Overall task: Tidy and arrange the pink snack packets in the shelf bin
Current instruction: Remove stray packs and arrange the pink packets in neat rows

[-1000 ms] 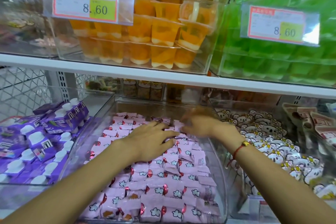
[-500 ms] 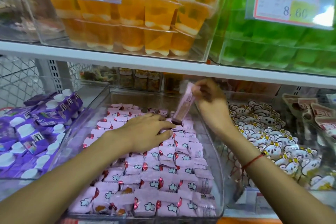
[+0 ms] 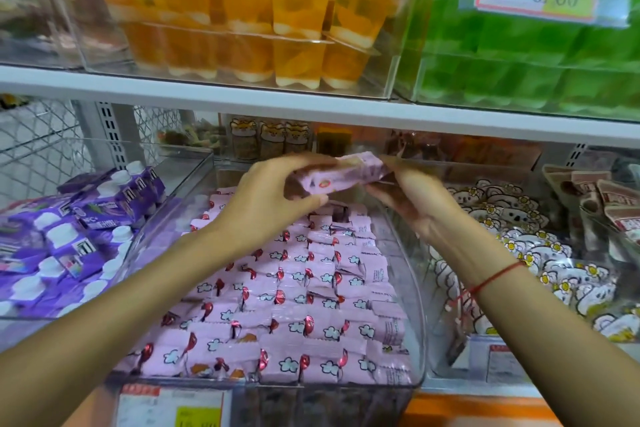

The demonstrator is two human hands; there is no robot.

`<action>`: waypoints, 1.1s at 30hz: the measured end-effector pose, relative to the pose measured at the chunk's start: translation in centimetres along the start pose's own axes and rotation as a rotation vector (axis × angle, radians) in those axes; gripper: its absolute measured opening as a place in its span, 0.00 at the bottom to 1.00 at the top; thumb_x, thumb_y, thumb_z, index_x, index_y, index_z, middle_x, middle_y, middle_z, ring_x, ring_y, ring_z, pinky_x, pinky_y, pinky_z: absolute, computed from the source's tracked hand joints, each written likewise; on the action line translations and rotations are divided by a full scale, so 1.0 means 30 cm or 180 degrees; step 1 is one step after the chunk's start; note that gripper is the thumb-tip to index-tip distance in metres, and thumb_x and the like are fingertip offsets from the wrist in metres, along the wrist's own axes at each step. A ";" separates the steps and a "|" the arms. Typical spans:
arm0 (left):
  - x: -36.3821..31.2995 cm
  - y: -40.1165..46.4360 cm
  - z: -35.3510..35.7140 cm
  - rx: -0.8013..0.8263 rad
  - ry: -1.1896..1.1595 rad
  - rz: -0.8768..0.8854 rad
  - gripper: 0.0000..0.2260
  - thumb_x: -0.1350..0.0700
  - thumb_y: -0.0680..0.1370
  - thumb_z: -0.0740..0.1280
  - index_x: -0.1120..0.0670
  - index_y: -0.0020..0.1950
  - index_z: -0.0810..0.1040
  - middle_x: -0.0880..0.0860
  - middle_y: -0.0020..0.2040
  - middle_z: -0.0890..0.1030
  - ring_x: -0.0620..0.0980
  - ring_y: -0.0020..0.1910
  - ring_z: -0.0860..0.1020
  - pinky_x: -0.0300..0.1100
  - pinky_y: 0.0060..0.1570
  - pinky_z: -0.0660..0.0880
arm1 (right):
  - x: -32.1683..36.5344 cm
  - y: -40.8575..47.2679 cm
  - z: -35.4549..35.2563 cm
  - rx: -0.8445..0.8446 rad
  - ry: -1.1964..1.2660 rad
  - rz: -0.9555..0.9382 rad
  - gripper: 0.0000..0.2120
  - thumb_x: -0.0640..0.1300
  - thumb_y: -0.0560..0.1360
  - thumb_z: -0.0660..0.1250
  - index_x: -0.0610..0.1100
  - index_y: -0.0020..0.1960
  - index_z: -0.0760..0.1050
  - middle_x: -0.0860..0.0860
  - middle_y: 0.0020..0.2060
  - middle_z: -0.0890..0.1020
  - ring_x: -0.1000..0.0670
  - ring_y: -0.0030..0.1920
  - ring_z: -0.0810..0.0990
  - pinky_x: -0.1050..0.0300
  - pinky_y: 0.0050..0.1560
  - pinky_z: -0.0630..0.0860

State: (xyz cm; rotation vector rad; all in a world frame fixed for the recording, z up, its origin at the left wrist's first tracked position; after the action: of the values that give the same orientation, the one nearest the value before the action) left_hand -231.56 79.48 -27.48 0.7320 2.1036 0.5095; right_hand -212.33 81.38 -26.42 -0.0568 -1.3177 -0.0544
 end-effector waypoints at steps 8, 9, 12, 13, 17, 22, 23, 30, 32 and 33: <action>0.035 0.019 0.020 0.0188 -0.1824 -0.2125 0.12 0.42 0.71 0.71 0.49 0.45 0.76 0.50 0.47 0.83 0.40 0.38 0.83 0.33 0.28 0.76 | 0.044 -0.043 0.005 0.0905 -0.2922 -0.1197 0.26 0.43 0.74 0.69 0.52 0.68 0.66 0.53 0.66 0.70 0.54 0.61 0.71 0.62 0.57 0.68; 0.035 0.021 0.024 0.0124 -0.1635 -0.2061 0.12 0.40 0.71 0.70 0.47 0.44 0.76 0.49 0.44 0.84 0.39 0.34 0.82 0.32 0.26 0.74 | 0.037 -0.057 0.020 0.1251 -0.3138 -0.1256 0.29 0.43 0.73 0.70 0.53 0.70 0.64 0.54 0.68 0.68 0.56 0.63 0.69 0.66 0.58 0.67; 0.033 0.035 0.032 0.0106 -0.1059 -0.1722 0.11 0.36 0.71 0.67 0.42 0.40 0.76 0.45 0.36 0.82 0.39 0.35 0.80 0.30 0.24 0.70 | 0.017 -0.073 0.048 0.1449 -0.3366 -0.1926 0.25 0.40 0.73 0.70 0.47 0.68 0.69 0.51 0.64 0.73 0.56 0.63 0.73 0.69 0.62 0.68; 0.030 0.037 0.033 0.0156 -0.0982 -0.1556 0.10 0.36 0.72 0.66 0.41 0.40 0.77 0.45 0.37 0.82 0.40 0.38 0.80 0.30 0.26 0.71 | 0.019 -0.074 0.053 0.1331 -0.3428 -0.2130 0.22 0.40 0.73 0.70 0.47 0.67 0.71 0.51 0.61 0.75 0.56 0.61 0.74 0.66 0.62 0.70; 0.037 0.047 0.048 0.0304 -0.1182 -0.1029 0.11 0.40 0.76 0.62 0.42 0.53 0.78 0.42 0.47 0.84 0.38 0.49 0.81 0.34 0.48 0.75 | 0.023 -0.050 0.033 0.0622 -0.3057 -0.2346 0.18 0.41 0.71 0.72 0.45 0.57 0.70 0.55 0.47 0.78 0.58 0.45 0.78 0.68 0.46 0.74; 0.114 0.012 0.083 0.1479 0.0851 -0.0465 0.17 0.51 0.83 0.56 0.46 0.72 0.66 0.48 0.62 0.76 0.42 0.53 0.76 0.39 0.48 0.73 | -0.007 0.008 0.008 -0.0081 -0.2641 -0.1966 0.22 0.44 0.72 0.72 0.43 0.59 0.62 0.52 0.43 0.82 0.53 0.41 0.82 0.63 0.43 0.78; 0.130 0.006 0.087 0.1632 0.1323 -0.0317 0.18 0.50 0.83 0.54 0.46 0.74 0.64 0.48 0.67 0.73 0.45 0.59 0.74 0.43 0.55 0.72 | -0.013 0.015 0.010 -0.0066 -0.2610 -0.1875 0.25 0.43 0.73 0.72 0.42 0.61 0.61 0.50 0.44 0.82 0.51 0.42 0.83 0.59 0.44 0.80; 0.141 0.002 0.088 0.1455 0.1904 -0.0072 0.17 0.47 0.83 0.51 0.46 0.68 0.72 0.48 0.64 0.75 0.51 0.61 0.71 0.45 0.55 0.65 | -0.030 0.033 0.016 0.0037 -0.3389 -0.1860 0.16 0.44 0.69 0.76 0.47 0.46 0.68 0.49 0.38 0.79 0.49 0.37 0.80 0.56 0.35 0.74; 0.139 0.003 0.086 0.1463 0.1916 -0.0110 0.17 0.47 0.83 0.51 0.46 0.67 0.72 0.49 0.63 0.75 0.51 0.60 0.70 0.44 0.52 0.64 | -0.006 0.038 0.012 0.0021 -0.3724 -0.1915 0.15 0.45 0.67 0.77 0.48 0.42 0.69 0.52 0.38 0.79 0.51 0.37 0.77 0.61 0.32 0.68; 0.138 0.005 0.085 0.1460 0.1913 -0.0124 0.17 0.48 0.83 0.51 0.47 0.66 0.73 0.50 0.62 0.75 0.51 0.59 0.70 0.44 0.51 0.64 | 0.009 0.040 0.009 0.0004 -0.3905 -0.1918 0.15 0.46 0.67 0.77 0.48 0.41 0.70 0.52 0.39 0.78 0.51 0.37 0.76 0.64 0.32 0.65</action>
State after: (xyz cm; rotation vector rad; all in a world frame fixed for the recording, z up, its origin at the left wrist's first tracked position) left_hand -231.46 82.57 -31.24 0.8632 2.8464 0.2350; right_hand -212.45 82.61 -26.10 0.3690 -2.5198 -0.6077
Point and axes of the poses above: each hand's wrist, its own y-axis towards the middle knuckle, its own z-axis out of the palm, x = y × z, the point moved 1 cm from there along y, towards the middle knuckle
